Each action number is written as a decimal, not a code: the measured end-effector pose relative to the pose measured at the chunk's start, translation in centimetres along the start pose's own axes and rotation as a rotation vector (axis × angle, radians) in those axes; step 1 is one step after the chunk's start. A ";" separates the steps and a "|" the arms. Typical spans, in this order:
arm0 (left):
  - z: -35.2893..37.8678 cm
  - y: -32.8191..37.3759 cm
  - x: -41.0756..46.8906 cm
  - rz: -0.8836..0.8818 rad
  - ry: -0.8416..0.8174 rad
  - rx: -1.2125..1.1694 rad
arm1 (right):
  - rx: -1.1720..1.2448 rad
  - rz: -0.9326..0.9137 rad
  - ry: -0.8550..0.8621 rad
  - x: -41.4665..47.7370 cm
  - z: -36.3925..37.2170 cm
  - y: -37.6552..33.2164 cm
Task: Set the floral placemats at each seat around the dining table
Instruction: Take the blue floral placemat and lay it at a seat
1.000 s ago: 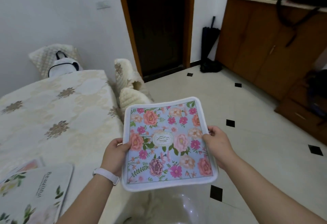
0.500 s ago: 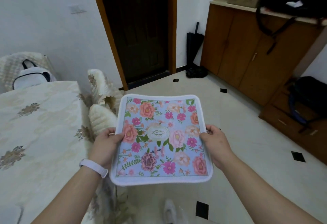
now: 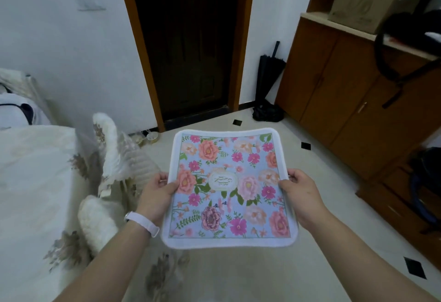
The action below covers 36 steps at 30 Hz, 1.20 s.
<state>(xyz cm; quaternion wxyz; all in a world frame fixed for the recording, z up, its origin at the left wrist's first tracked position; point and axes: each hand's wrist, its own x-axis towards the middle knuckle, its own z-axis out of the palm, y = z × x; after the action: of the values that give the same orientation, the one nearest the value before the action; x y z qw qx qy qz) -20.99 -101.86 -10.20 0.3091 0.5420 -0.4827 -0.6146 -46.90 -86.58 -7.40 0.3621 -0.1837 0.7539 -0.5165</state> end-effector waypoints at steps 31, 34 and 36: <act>2.9 14.4 36.5 -0.021 0.622 -0.086 | -0.255 -0.099 -0.592 50.2 25.2 -22.1; 1.2 16.2 38.7 0.023 0.693 0.026 | -0.265 -0.155 -0.666 52.2 29.1 -25.0; -0.2 17.1 40.0 0.029 0.740 0.050 | -0.278 -0.176 -0.705 53.4 32.0 -26.7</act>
<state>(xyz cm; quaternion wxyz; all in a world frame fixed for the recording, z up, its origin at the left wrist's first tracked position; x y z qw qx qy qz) -32.09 -143.90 -9.01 0.4579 0.7282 -0.3607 -0.3604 -61.69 -152.68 -8.59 0.5251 -0.4611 0.6273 -0.3437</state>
